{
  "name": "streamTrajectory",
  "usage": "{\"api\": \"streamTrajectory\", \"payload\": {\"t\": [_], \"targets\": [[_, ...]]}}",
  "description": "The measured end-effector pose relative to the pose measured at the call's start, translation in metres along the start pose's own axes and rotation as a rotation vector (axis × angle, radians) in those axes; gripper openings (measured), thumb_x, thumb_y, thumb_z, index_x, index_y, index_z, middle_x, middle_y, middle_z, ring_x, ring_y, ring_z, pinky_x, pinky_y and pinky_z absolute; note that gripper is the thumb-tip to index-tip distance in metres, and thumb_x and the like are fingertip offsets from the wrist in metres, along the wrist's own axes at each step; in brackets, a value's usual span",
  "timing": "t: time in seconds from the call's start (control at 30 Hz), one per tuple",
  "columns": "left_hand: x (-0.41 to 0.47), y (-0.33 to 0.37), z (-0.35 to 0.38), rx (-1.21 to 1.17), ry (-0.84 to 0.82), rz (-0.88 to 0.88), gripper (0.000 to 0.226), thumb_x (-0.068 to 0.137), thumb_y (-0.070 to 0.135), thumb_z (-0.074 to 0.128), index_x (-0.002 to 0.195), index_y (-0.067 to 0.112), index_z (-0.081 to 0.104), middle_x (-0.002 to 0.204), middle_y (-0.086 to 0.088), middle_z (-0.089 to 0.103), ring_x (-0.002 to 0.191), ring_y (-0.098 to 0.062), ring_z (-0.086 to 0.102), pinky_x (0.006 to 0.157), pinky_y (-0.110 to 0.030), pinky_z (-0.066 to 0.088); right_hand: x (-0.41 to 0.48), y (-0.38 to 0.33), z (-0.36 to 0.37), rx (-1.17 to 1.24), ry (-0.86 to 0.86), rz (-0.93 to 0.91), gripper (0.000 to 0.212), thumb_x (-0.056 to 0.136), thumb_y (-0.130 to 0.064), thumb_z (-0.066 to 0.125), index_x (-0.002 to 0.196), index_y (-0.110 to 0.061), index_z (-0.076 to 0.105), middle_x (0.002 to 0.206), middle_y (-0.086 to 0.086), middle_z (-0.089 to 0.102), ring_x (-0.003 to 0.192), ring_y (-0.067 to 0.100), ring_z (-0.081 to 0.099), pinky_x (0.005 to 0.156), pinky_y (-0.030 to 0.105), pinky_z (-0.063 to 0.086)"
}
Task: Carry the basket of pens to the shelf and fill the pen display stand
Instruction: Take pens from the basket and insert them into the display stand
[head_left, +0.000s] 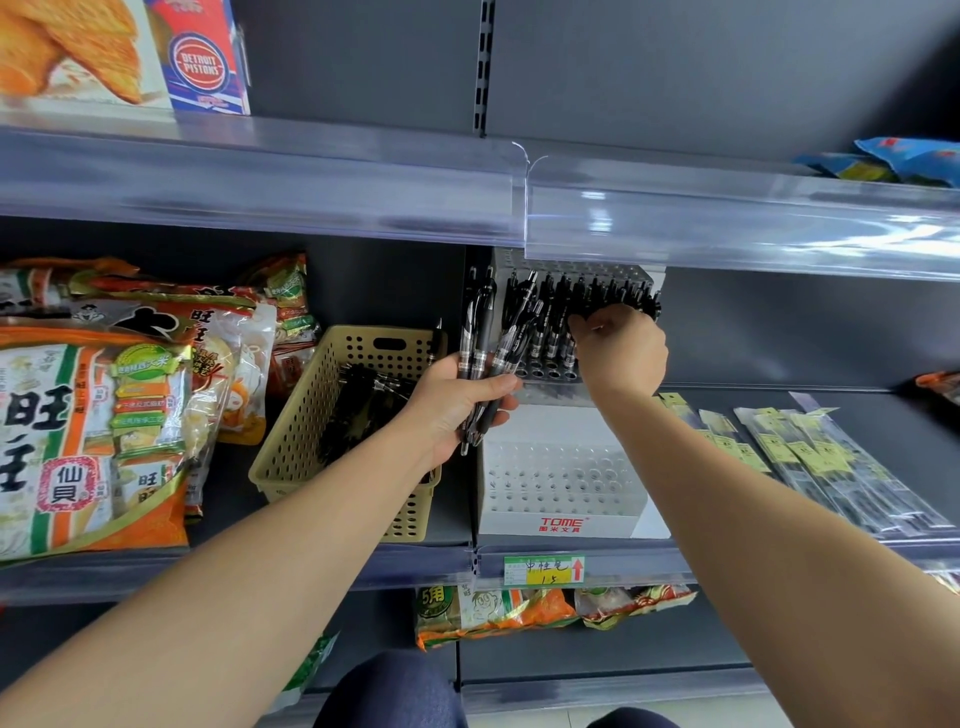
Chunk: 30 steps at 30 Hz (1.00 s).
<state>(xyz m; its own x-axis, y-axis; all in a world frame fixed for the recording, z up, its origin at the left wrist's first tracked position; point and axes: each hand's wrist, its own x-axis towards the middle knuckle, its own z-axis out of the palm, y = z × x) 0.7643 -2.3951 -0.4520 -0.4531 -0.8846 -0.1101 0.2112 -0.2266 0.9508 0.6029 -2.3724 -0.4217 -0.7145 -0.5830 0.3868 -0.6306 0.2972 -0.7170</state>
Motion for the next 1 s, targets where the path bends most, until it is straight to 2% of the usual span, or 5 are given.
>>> {"api": "streamTrajectory", "payload": {"t": [0.3, 0.4, 0.57, 0.8, 1.0], "targets": [[0.000, -0.002, 0.002, -0.002, -0.009, 0.002, 0.015, 0.082, -0.004, 0.067, 0.093, 0.005, 0.062, 0.086, -0.013, 0.070, 0.065, -0.017, 0.066, 0.061, -0.029, 0.057, -0.006, 0.002, -0.002, 0.133, -0.019, -0.010, 0.029, 0.085, -0.045, 0.065, 0.080, -0.017, 0.059, 0.071, -0.003, 0.061, 0.068, 0.018, 0.055, 0.062, 0.026, 0.038], [0.000, -0.001, 0.004, -0.010, -0.002, 0.007, 0.018, 0.082, -0.004, 0.067, 0.097, 0.003, 0.062, 0.085, -0.012, 0.071, 0.066, -0.019, 0.067, 0.063, -0.030, 0.056, -0.016, -0.006, -0.003, 0.362, -0.167, -0.059, 0.033, 0.087, -0.047, 0.062, 0.068, -0.019, 0.061, 0.063, -0.002, 0.064, 0.059, 0.018, 0.060, 0.057, 0.029, 0.049], [-0.001, 0.000, 0.007, -0.059, 0.002, 0.015, 0.019, 0.082, -0.004, 0.066, 0.099, 0.003, 0.061, 0.084, -0.012, 0.069, 0.063, -0.019, 0.067, 0.064, -0.031, 0.056, -0.022, -0.014, -0.016, 0.685, -0.420, 0.083, 0.036, 0.084, -0.045, 0.066, 0.085, -0.009, 0.067, 0.073, 0.004, 0.068, 0.053, 0.012, 0.059, 0.047, 0.020, 0.043], [0.000, -0.001, 0.013, -0.057, -0.018, 0.032, 0.020, 0.083, -0.003, 0.066, 0.099, 0.007, 0.063, 0.085, -0.011, 0.069, 0.063, -0.020, 0.066, 0.060, -0.031, 0.055, -0.024, -0.011, -0.018, 0.710, -0.585, 0.065, 0.012, 0.076, -0.019, 0.078, 0.076, -0.013, 0.068, 0.068, 0.006, 0.068, 0.061, 0.017, 0.064, 0.054, 0.024, 0.053], [0.004, -0.004, 0.010, -0.067, 0.019, 0.044, 0.016, 0.084, -0.001, 0.067, 0.097, 0.007, 0.064, 0.087, -0.009, 0.071, 0.075, -0.022, 0.068, 0.072, -0.038, 0.056, -0.015, -0.015, -0.019, 0.645, -0.519, 0.046, 0.005, 0.085, -0.011, 0.069, 0.088, -0.008, 0.069, 0.076, 0.004, 0.069, 0.063, 0.014, 0.065, 0.058, 0.025, 0.056]]}}
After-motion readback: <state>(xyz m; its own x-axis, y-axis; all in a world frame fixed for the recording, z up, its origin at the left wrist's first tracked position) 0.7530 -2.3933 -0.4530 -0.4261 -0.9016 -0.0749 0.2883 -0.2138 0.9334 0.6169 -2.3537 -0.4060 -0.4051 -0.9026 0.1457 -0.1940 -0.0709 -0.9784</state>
